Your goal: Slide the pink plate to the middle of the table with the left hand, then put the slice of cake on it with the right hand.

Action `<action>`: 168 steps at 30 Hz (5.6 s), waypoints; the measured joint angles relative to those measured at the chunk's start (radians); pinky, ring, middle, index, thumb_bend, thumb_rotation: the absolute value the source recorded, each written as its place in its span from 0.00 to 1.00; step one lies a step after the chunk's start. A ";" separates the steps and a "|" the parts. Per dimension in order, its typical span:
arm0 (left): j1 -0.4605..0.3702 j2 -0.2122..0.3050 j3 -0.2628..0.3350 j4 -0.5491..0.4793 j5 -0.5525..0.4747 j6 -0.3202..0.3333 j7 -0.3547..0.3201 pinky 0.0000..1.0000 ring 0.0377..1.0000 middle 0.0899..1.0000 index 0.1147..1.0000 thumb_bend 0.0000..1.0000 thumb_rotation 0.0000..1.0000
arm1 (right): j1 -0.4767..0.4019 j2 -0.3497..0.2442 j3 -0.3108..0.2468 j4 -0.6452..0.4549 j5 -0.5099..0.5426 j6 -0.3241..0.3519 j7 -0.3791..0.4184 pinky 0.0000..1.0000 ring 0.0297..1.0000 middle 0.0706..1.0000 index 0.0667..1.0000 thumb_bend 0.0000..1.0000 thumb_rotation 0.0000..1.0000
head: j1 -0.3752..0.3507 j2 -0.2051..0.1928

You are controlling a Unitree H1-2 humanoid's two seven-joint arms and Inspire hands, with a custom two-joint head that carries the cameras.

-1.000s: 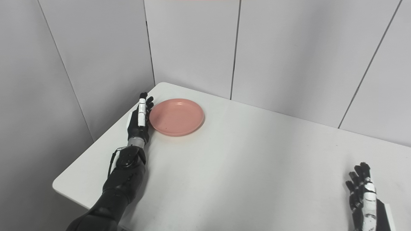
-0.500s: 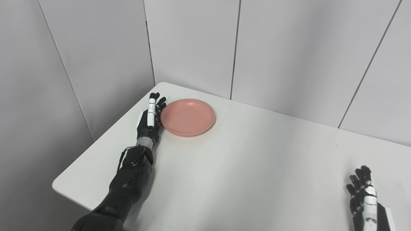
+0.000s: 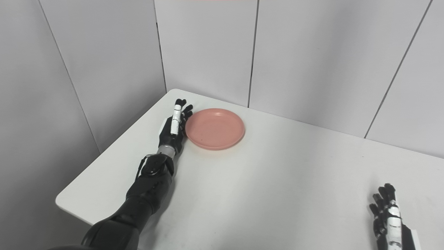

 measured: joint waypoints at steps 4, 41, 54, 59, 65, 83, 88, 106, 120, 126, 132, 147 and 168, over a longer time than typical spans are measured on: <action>-0.045 -0.008 -0.004 0.063 0.000 -0.007 -0.009 1.00 0.95 0.92 0.94 0.77 1.00 | 0.002 0.003 0.002 -0.006 -0.003 0.014 -0.009 1.00 1.00 1.00 1.00 0.46 0.98 | -0.014 0.002; -0.227 -0.087 -0.040 0.350 0.002 -0.061 -0.148 0.98 0.92 0.89 0.91 0.78 1.00 | 0.016 0.065 0.025 -0.027 -0.074 0.015 -0.055 1.00 1.00 1.00 1.00 0.48 0.88 | -0.150 0.025; -0.231 -0.112 -0.057 0.357 0.009 -0.061 -0.244 0.86 0.84 0.81 0.81 0.77 1.00 | 0.015 0.076 0.016 -0.023 -0.079 0.007 -0.069 1.00 1.00 1.00 1.00 0.51 0.83 | -0.181 0.034; -0.234 -0.134 -0.071 0.354 0.019 -0.060 -0.261 0.87 0.82 0.80 0.80 0.77 1.00 | 0.014 0.081 0.016 -0.022 -0.086 0.007 -0.075 1.00 1.00 1.00 1.00 0.51 0.82 | -0.193 0.038; -0.233 -0.154 -0.083 0.337 0.020 -0.038 -0.301 0.83 0.81 0.79 0.78 0.76 1.00 | 0.014 0.083 0.018 -0.021 -0.093 0.004 -0.075 1.00 1.00 1.00 1.00 0.51 0.82 | -0.206 0.046; -0.171 -0.203 -0.113 0.224 0.017 -0.001 -0.398 0.87 0.85 0.82 0.81 0.77 1.00 | -0.006 0.128 0.020 0.004 -0.110 -0.027 -0.123 1.00 0.97 0.97 0.98 0.51 0.75 | -0.287 0.077; -0.129 -0.220 -0.117 0.150 0.010 0.021 -0.402 0.87 0.87 0.84 0.84 0.76 1.00 | -0.008 0.134 0.021 0.007 -0.121 -0.030 -0.141 0.99 0.96 0.97 0.97 0.52 0.74 | -0.333 0.103; -0.004 -0.230 -0.166 -0.077 0.019 0.102 -0.418 0.93 0.91 0.90 0.89 0.75 1.00 | -0.034 0.169 0.039 0.042 -0.158 -0.031 -0.189 0.98 0.95 0.96 0.97 0.54 0.80 | -0.494 0.167; 0.135 -0.254 -0.191 -0.318 0.092 0.138 -0.285 1.00 1.00 0.99 0.99 0.74 1.00 | -0.042 0.179 0.058 0.058 -0.184 -0.045 -0.206 0.98 0.96 0.97 0.97 0.57 0.87 | -0.552 0.202; 0.166 -0.260 -0.202 -0.372 0.129 0.138 -0.233 1.00 1.00 1.00 1.00 0.71 1.00 | -0.053 0.182 0.052 0.070 -0.178 -0.046 -0.215 0.96 0.95 0.96 0.96 0.58 0.84 | -0.561 0.216; 0.203 -0.270 -0.204 -0.425 0.150 0.138 -0.176 1.00 1.00 1.00 1.00 0.69 1.00 | -0.053 0.182 0.052 0.071 -0.179 -0.047 -0.222 0.96 0.95 0.96 0.96 0.57 0.85 | -0.569 0.230; 0.239 -0.300 -0.229 -0.480 0.172 0.147 -0.130 1.00 1.00 1.00 1.00 0.65 1.00 | -0.056 0.173 0.053 0.072 -0.178 -0.047 -0.224 0.96 0.95 0.95 0.95 0.54 0.85 | -0.618 0.249; 0.214 -0.309 -0.239 -0.434 0.148 0.150 -0.163 1.00 1.00 1.00 1.00 0.68 1.00 | -0.122 0.049 0.084 0.098 -0.286 0.023 -0.181 0.94 0.99 1.00 1.00 0.63 0.74 | -0.785 0.175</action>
